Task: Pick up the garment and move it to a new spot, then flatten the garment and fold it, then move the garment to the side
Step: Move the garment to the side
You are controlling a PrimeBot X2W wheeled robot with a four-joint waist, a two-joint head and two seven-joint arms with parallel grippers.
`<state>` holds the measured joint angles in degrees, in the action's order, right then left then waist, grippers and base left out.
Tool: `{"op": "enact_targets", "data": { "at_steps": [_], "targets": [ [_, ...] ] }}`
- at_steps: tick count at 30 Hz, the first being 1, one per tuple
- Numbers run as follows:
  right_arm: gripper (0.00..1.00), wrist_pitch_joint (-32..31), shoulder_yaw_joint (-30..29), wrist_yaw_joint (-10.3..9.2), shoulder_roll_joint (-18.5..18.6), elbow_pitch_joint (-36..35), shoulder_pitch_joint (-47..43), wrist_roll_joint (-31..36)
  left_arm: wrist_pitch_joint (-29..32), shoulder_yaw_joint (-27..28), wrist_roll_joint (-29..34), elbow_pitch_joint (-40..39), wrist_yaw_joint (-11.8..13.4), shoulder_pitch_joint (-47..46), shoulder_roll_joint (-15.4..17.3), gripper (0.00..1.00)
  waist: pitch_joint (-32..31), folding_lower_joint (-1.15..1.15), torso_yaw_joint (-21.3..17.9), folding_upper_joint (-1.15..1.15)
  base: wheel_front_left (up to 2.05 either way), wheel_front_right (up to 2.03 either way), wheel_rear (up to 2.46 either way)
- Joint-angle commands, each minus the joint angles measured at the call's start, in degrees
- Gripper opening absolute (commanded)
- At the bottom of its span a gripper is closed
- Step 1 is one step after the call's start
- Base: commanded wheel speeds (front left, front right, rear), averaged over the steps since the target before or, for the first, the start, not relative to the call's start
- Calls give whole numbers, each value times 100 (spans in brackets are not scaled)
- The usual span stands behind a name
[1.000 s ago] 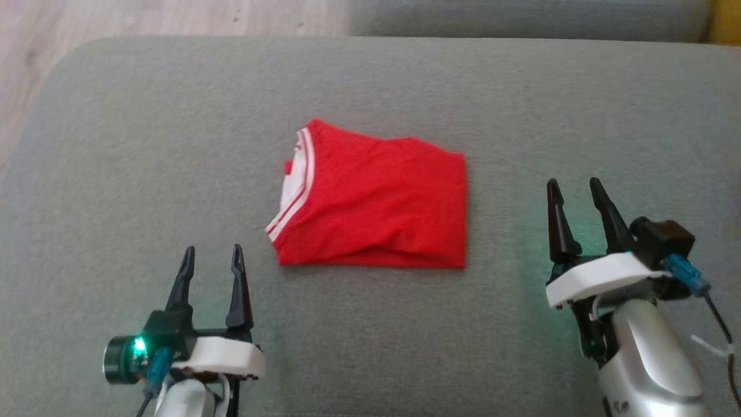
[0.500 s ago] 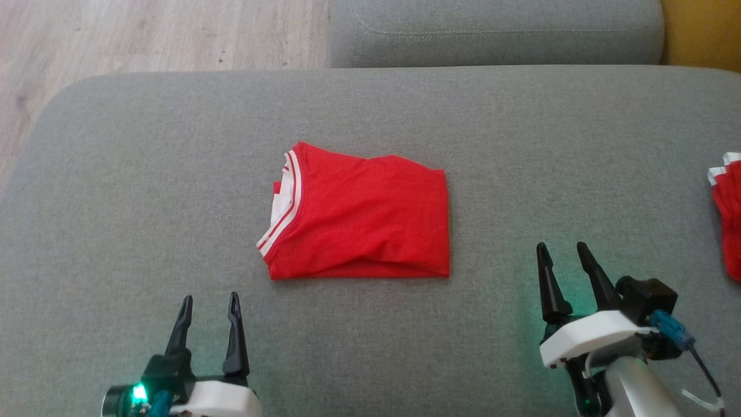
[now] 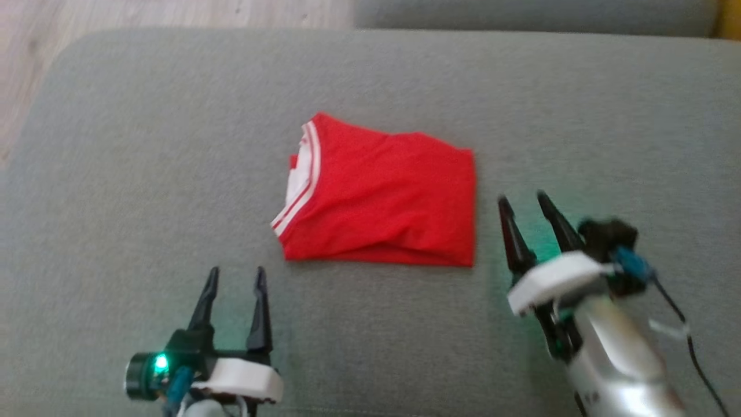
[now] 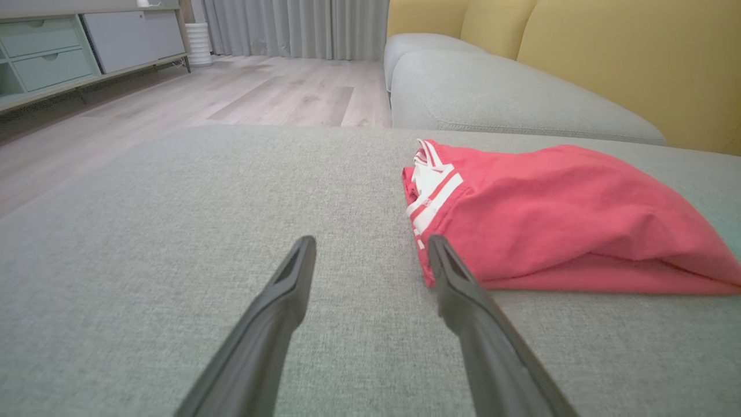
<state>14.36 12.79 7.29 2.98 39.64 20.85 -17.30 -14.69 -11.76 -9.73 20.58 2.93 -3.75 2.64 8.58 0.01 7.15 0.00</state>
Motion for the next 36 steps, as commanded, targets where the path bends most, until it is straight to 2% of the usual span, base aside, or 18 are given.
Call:
{"op": "enact_targets", "data": {
  "at_steps": [1,8,9,10,11,15,18,30,36],
  "targets": [
    [100,63,262,20,-10,54,388,-49,-30,56,-45,-118,-19,-264,24,100,238,-1,261,0,0,0,0],
    [100,-178,631,20,-10,1314,950,-462,-30,-156,-151,-77,28,-395,24,100,420,-1,660,0,0,0,0],
    [80,-197,724,20,-10,1428,959,-499,-30,-139,-150,-83,37,-388,24,100,422,-1,665,0,0,0,0],
    [10,-185,809,20,-10,1492,950,-575,-30,-116,-148,-89,46,-376,24,100,418,-1,653,0,0,0,0],
    [0,-163,898,20,-10,1536,940,-640,-30,-85,-145,-95,57,-359,24,100,411,-1,622,0,0,0,0],
    [0,-39,1037,20,-10,1554,937,-796,-30,6,-130,-92,53,-344,24,100,367,-1,437,0,0,0,0],
    [0,41,1000,20,-10,1473,958,-886,-30,45,-102,-108,2,-369,24,100,298,-1,109,0,0,0,0],
    [0,62,594,20,-10,757,559,-835,-30,21,-11,-48,-161,-573,24,100,182,-1,-2084,0,0,0,0],
    [0,63,697,20,-10,487,367,-886,-30,28,67,29,-224,-627,24,100,260,-1,-2884,0,0,0,0]
  ]
}}
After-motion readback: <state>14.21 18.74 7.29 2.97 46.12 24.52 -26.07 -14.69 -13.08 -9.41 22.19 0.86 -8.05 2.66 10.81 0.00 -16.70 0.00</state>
